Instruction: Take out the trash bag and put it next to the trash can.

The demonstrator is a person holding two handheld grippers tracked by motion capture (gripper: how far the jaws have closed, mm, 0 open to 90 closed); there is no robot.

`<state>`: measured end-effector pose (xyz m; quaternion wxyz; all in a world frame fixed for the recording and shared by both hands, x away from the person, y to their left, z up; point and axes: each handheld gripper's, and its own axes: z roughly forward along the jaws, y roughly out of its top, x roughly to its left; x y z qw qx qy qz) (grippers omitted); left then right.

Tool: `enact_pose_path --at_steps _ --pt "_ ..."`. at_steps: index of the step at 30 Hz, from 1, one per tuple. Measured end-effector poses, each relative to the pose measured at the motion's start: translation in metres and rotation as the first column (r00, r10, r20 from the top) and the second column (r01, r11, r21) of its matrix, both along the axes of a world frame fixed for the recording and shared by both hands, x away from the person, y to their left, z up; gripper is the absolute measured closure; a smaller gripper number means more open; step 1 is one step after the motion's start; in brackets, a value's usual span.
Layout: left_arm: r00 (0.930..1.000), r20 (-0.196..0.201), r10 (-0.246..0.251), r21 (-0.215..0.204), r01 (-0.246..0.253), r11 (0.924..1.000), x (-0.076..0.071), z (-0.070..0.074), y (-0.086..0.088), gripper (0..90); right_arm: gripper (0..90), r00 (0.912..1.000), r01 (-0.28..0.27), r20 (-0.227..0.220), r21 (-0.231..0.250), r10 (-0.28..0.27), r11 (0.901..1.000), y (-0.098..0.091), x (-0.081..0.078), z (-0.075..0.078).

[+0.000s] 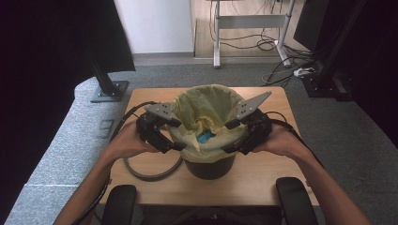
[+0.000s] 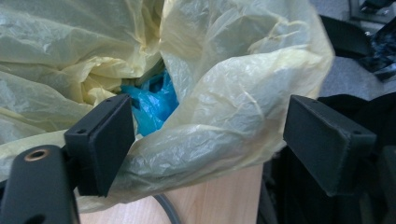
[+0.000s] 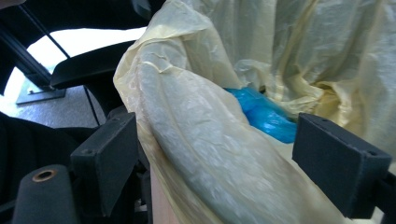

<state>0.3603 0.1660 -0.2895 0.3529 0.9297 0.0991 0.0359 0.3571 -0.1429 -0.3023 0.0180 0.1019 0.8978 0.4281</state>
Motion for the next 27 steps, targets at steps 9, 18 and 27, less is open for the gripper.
enact_pose_path --at_steps 9,18,27 --pt "0.999 -0.02 -0.04 -0.017 0.039 0.9991 -0.002 0.006 0.002 42.4 54.9 0.9953 -0.095 -0.021 -0.027 0.094 0.9951 0.005 -0.003 -0.002" --pt "0.9927 -0.12 -0.006 -0.095 -0.006 0.9955 0.005 0.013 0.007 87.1 88.1 0.9936 -0.112 -0.013 0.025 0.112 0.9934 -0.001 -0.004 0.018" --pt "0.9927 -0.105 0.058 -0.197 -0.078 0.9774 0.012 0.023 0.011 51.2 89.4 0.9998 -0.019 -0.009 0.041 0.019 0.999 0.003 0.018 0.02"
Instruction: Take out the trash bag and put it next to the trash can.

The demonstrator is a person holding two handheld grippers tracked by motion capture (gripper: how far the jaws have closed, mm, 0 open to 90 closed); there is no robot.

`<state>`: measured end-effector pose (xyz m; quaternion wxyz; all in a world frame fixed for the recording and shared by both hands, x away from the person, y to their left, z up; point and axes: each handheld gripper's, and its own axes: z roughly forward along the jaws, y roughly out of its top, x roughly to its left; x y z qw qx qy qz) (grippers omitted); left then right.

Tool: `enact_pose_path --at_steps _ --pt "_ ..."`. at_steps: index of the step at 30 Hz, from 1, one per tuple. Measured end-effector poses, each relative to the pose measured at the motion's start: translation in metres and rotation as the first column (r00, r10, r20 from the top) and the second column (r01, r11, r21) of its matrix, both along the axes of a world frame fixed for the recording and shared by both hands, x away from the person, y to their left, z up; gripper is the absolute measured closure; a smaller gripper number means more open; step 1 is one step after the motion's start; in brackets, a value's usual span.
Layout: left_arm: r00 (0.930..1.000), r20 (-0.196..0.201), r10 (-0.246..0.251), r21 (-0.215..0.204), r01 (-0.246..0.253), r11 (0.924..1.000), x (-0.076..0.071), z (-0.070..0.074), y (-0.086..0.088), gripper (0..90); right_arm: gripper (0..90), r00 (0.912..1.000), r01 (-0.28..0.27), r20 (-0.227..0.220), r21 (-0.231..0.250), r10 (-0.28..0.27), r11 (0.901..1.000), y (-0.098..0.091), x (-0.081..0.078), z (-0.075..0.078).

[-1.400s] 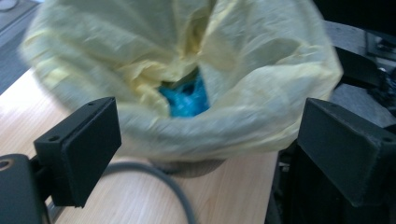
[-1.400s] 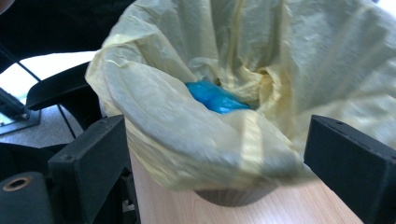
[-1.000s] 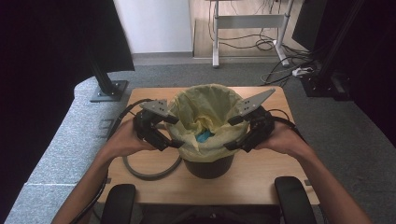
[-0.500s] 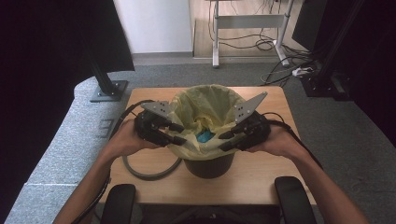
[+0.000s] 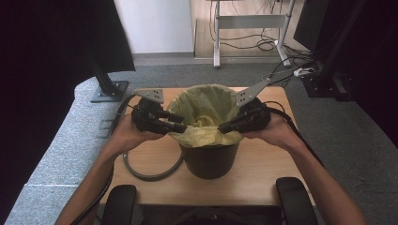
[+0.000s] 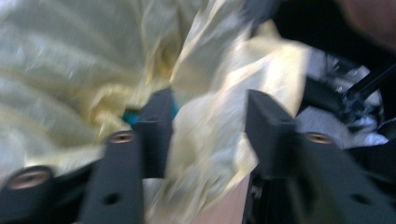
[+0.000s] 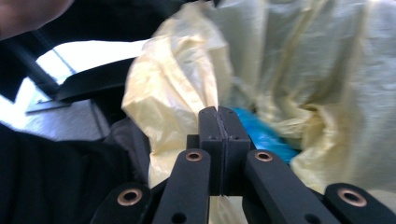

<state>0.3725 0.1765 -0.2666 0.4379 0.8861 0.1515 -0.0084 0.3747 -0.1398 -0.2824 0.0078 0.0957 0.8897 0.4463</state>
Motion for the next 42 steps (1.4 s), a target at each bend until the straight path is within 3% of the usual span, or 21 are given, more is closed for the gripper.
enact_pose_path --at_steps 2,5,7,10,14,15,17,19,21,24,28,30,34,38,40,42 --pt "0.9997 -0.003 -0.023 -0.012 0.023 0.9997 -0.001 0.002 -0.005 44.3 89.4 0.9995 0.03 0.002 0.001 -0.03 0.9995 0.001 0.007 0.0" --pt "0.9996 0.02 0.018 0.071 -0.019 0.9973 0.001 0.0 -0.017 40.7 89.4 0.9984 0.056 0.004 0.0 -0.056 0.9984 0.005 0.017 -0.002" --pt "0.9997 -0.003 0.026 0.105 -0.026 0.9942 0.006 -0.003 -0.022 41.2 89.4 0.9977 0.066 0.01 0.011 -0.066 0.9977 0.007 0.021 -0.002" --pt "0.9985 -0.055 -0.004 0.115 0.011 0.9934 0.012 -0.009 -0.029 45.0 89.3 0.9955 0.092 0.021 0.018 -0.092 0.9956 0.007 0.027 0.001" --pt "0.9979 -0.062 -0.016 0.157 0.026 0.9873 0.017 -0.011 -0.038 59.3 89.4 0.9908 0.126 0.052 -0.002 -0.125 0.9921 0.009 0.033 0.005" --pt "0.998 -0.06 -0.019 0.169 0.028 0.9853 0.018 -0.011 -0.039 67.6 89.4 0.9892 0.134 0.061 -0.007 -0.133 0.991 0.011 0.034 0.006" --pt "0.9997 -0.024 0.003 0.207 0.002 0.9783 0.018 -0.009 -0.042 77.9 89.3 0.9877 0.143 0.064 -0.001 -0.143 0.9897 0.013 0.035 0.008" --pt "0.9982 0.037 0.047 0.248 -0.055 0.9671 0.018 -0.008 -0.043 87.8 89.3 0.9868 0.149 0.066 -0.002 -0.148 0.9889 0.015 0.036 0.009" --pt "0.993 0.074 0.093 0.268 -0.109 0.9573 0.019 -0.006 -0.042 89.7 89.3 0.9876 0.145 0.062 -0.005 -0.145 0.9894 0.016 0.037 0.01" --pt "0.9839 0.105 0.145 0.267 -0.168 0.949 0.022 -0.004 -0.038 90.0 88.9 0.9883 0.142 0.057 -0.007 -0.141 0.9898 0.016 0.037 0.009" --pt "0.9694 0.133 0.206 0.254 -0.234 0.9384 0.029 0.0 -0.03 90.0 71.7 0.9839 0.167 0.065 -0.006 -0.167 0.9859 0.012 0.036 0.009" --pt "0.9634 0.14 0.228 0.237 -0.257 0.937 0.033 0.003 -0.024 90.0 65.4 0.9795 0.186 0.08 -0.015 -0.185 0.9824 0.008 0.036 0.008" --pt "0.9466 0.163 0.278 0.205 -0.308 0.9289 0.04 0.008 -0.014 90.0 60.3 0.9733 0.215 0.087 -0.023 -0.213 0.9763 -0.003 0.036 0.006" --pt "0.9293 0.186 0.319 0.186 -0.352 0.9174 0.048 0.013 -0.005 90.0 62.3 0.966 0.248 0.081 -0.018 -0.245 0.9687 -0.014 0.038 0.004" --pt "0.9169 0.206 0.342 0.188 -0.38 0.9057 0.052 0.015 -0.001 90.0 72.0 0.9617 0.265 0.079 -0.017 -0.263 0.9642 -0.019 0.039 0.004" --pt "0.9153 0.196 0.352 0.174 -0.386 0.906 0.057 0.015 0.002 90.0 83.5 0.9564 0.282 0.085 -0.025 -0.279 0.959 -0.022 0.041 0.003"
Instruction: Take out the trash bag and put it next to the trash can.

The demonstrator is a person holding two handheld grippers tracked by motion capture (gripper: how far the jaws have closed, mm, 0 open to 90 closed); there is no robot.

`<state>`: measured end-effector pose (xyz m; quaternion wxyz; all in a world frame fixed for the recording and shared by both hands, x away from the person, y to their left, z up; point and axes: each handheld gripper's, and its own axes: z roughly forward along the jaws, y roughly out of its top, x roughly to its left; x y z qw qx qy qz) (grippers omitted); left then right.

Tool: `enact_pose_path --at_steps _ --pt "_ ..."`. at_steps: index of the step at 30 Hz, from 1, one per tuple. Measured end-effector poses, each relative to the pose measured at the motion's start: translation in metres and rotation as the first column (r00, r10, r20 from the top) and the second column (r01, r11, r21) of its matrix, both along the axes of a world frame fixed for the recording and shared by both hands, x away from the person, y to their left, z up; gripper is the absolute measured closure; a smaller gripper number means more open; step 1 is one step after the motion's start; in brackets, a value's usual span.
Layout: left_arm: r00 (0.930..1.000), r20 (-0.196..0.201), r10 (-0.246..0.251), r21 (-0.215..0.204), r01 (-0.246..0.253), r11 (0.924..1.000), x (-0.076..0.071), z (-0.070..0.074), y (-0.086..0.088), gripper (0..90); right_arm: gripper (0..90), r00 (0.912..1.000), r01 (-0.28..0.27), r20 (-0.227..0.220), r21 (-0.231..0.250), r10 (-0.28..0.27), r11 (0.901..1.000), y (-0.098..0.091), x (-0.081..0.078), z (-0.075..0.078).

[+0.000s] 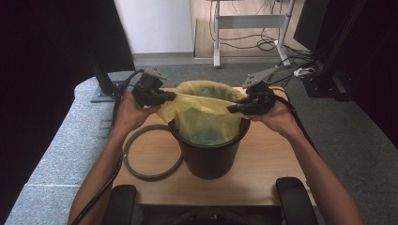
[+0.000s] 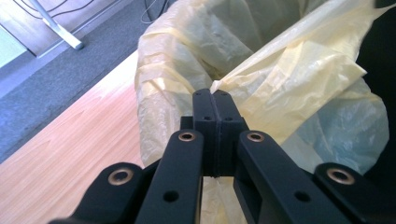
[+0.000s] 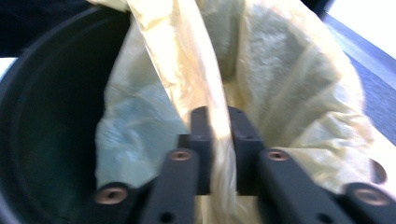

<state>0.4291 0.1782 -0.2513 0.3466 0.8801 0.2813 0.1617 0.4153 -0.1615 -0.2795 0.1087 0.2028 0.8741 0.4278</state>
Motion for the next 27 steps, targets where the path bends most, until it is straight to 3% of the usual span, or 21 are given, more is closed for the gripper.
enact_pose_path --at_steps 5,9,12,13,14,15,18,20,23,27 --pt "0.9997 0.005 0.025 0.03 -0.025 0.9992 0.011 -0.008 -0.003 90.0 87.1 0.9988 0.046 0.021 -0.028 -0.045 0.9986 -0.002 0.01 -0.003" --pt "0.9988 0.02 0.045 0.034 -0.045 0.9984 0.019 -0.012 -0.004 89.3 80.5 0.9938 0.1 0.052 -0.026 -0.098 0.9947 -0.002 0.02 -0.005" --pt "0.9973 0.027 0.069 0.041 -0.07 0.9967 0.025 -0.015 -0.003 76.3 61.9 0.9836 0.166 0.077 -0.035 -0.163 0.9855 -0.002 0.031 -0.007" --pt "0.9973 0.027 0.069 0.041 -0.07 0.9967 0.025 -0.015 -0.003 71.7 61.9 0.9836 0.166 0.077 -0.035 -0.163 0.9855 -0.002 0.031 -0.007" --pt "0.997 0.016 0.076 0.046 -0.076 0.996 0.028 -0.016 -0.002 71.7 55.6 0.98 0.186 0.078 -0.037 -0.183 0.9818 -0.002 0.035 -0.008" --pt "0.9969 0.012 0.078 0.048 -0.078 0.9958 0.03 -0.018 -0.002 65.1 44.4 0.9751 0.214 0.068 -0.032 -0.211 0.9764 -0.002 0.04 -0.01" --pt "0.9956 -0.013 0.093 0.017 -0.093 0.9955 0.034 -0.021 0.001 59.8 33.2 0.9664 0.257 0.011 -0.025 -0.257 0.966 -0.004 0.052 -0.014" --pt "0.9944 -0.036 0.1 -0.004 -0.1 0.995 0.037 -0.022 0.003 59.2 31.8 0.9618 0.27 -0.036 -0.033 -0.271 0.9622 -0.003 0.058 -0.018" --pt "0.993 -0.053 0.106 -0.021 -0.107 0.994 0.039 -0.022 0.004 58.6 33.1 0.9589 0.273 -0.068 -0.046 -0.276 0.9609 -0.001 0.065 -0.023" --pt "0.9916 -0.072 0.107 -0.054 -0.111 0.9924 0.039 -0.023 0.006 58.5 49.8 0.9599 0.26 -0.098 -0.037 -0.263 0.9649 0.001 0.069 -0.024"
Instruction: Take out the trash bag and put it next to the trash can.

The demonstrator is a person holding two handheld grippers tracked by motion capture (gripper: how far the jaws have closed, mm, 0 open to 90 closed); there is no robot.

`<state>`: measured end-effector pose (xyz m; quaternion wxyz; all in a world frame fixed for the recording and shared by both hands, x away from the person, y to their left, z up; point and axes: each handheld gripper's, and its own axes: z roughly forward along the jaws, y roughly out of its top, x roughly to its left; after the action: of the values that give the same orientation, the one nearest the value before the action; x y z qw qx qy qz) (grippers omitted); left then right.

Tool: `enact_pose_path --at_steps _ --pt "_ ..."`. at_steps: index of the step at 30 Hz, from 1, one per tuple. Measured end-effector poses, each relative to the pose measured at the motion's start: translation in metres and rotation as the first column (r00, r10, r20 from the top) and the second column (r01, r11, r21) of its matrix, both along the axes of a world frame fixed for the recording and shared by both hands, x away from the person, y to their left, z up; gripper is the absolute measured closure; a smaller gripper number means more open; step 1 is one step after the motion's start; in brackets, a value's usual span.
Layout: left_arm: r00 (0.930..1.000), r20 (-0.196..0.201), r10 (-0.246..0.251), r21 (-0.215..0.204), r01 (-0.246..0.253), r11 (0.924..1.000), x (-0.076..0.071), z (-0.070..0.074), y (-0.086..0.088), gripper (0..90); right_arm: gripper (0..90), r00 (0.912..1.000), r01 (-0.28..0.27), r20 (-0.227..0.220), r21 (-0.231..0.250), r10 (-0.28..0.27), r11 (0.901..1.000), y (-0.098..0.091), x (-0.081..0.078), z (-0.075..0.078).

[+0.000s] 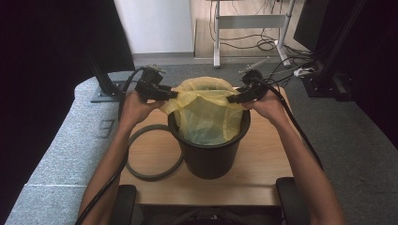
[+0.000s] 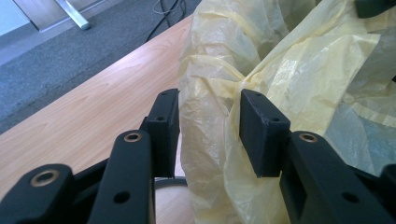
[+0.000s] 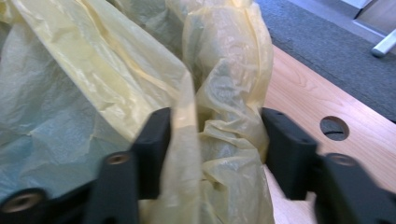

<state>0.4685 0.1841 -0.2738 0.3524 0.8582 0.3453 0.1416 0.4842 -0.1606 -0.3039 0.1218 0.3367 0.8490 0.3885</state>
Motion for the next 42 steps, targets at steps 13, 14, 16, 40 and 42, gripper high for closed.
enact_pose_path --at_steps 13,14,16,40,42 --pt "0.9962 -0.041 -0.077 0.024 0.078 0.9966 -0.001 -0.011 -0.014 65.4 80.4 0.99 0.012 0.141 -0.039 -0.006 0.9992 0.001 -0.011 0.015" --pt "0.9962 -0.034 -0.081 0.033 0.082 0.9961 -0.002 -0.01 -0.015 68.3 87.0 0.988 0.01 0.154 -0.029 -0.005 0.9995 0.0 -0.012 0.017" --pt "0.9971 -0.009 -0.076 0.051 0.076 0.9958 -0.005 -0.008 -0.018 75.2 86.9 0.9843 -0.04 0.173 0.025 0.036 0.9989 -0.002 -0.017 0.023" --pt "0.943 0.065 -0.326 -0.037 0.329 0.9436 -0.034 0.016 -0.067 86.8 87.0 0.9298 -0.345 0.165 0.079 0.329 0.9353 0.058 -0.038 0.026" --pt "0.9444 0.068 -0.322 -0.031 0.324 0.9454 -0.034 0.016 -0.067 75.5 87.4 0.93 -0.342 0.166 0.063 0.328 0.9376 0.058 -0.038 0.025"
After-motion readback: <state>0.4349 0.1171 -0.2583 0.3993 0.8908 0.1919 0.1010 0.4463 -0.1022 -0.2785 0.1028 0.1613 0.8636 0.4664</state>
